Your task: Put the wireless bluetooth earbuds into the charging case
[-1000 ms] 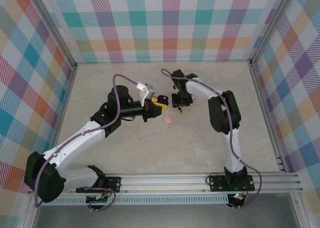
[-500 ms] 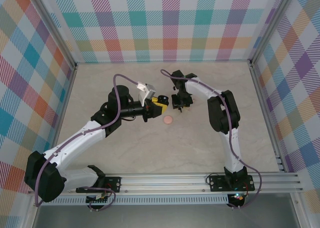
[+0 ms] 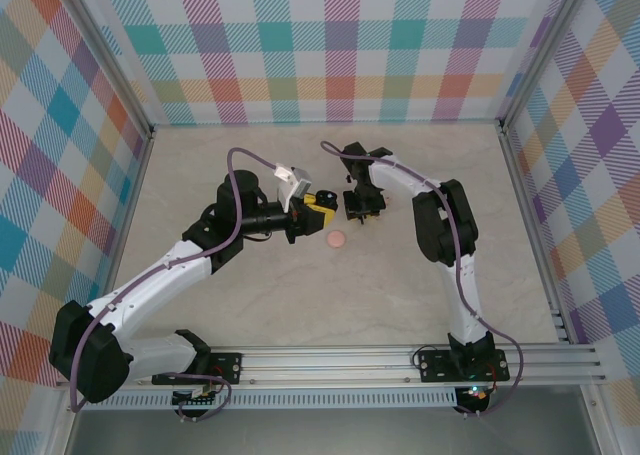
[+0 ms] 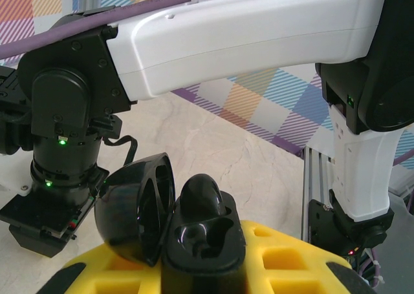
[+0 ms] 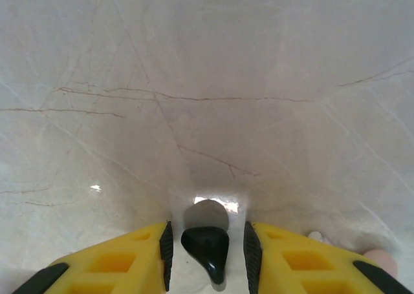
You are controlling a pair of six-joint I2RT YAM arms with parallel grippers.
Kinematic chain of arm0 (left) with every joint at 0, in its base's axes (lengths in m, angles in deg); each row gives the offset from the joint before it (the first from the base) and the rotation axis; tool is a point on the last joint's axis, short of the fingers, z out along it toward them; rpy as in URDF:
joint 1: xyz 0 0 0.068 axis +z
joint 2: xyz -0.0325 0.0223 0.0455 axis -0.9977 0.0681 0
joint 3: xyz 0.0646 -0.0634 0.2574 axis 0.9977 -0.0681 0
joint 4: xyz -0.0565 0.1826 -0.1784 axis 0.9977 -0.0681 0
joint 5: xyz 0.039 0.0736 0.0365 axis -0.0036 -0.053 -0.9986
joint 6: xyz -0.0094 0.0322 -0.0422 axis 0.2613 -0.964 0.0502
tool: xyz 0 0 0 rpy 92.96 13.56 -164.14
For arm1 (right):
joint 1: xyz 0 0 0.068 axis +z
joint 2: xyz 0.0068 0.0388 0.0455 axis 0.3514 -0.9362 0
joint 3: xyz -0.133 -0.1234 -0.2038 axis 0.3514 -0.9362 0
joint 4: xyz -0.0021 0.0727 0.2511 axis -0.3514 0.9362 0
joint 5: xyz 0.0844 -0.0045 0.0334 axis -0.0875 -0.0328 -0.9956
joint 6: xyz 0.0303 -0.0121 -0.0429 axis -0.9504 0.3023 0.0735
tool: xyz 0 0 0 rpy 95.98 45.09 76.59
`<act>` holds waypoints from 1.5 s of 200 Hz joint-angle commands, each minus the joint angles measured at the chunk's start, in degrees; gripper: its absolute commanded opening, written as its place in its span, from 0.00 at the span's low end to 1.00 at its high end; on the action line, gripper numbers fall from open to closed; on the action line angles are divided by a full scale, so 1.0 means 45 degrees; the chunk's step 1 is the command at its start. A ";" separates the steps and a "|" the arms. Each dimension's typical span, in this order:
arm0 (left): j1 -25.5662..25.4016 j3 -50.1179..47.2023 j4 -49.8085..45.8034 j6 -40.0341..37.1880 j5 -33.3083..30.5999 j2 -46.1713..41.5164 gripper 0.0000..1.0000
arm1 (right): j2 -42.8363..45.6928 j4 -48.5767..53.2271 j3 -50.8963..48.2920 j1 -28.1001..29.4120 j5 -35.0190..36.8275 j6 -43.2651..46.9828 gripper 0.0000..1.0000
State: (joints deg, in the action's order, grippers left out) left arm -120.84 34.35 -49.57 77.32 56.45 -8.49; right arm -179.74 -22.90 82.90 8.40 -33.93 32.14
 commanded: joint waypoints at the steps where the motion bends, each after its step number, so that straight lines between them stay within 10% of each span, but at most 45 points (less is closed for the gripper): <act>1: -0.0053 0.0322 0.0362 0.0068 0.0086 0.0054 0.05 | -0.0307 0.0361 0.0232 0.0105 0.0021 -0.0155 0.36; 168: -0.0051 0.0486 0.0425 0.0206 0.0053 0.0543 0.05 | 0.1000 -0.1066 -0.1004 0.0105 0.0012 0.0532 0.24; 300: 0.0113 0.0378 -0.0248 0.1382 -0.3369 0.1825 0.06 | 0.5749 -0.4093 -0.4556 -0.0087 -0.0961 -0.0179 0.24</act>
State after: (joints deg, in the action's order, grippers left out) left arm -120.79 34.79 -50.64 80.79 44.61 -1.69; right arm -158.72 -38.59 64.02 8.27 -36.40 33.01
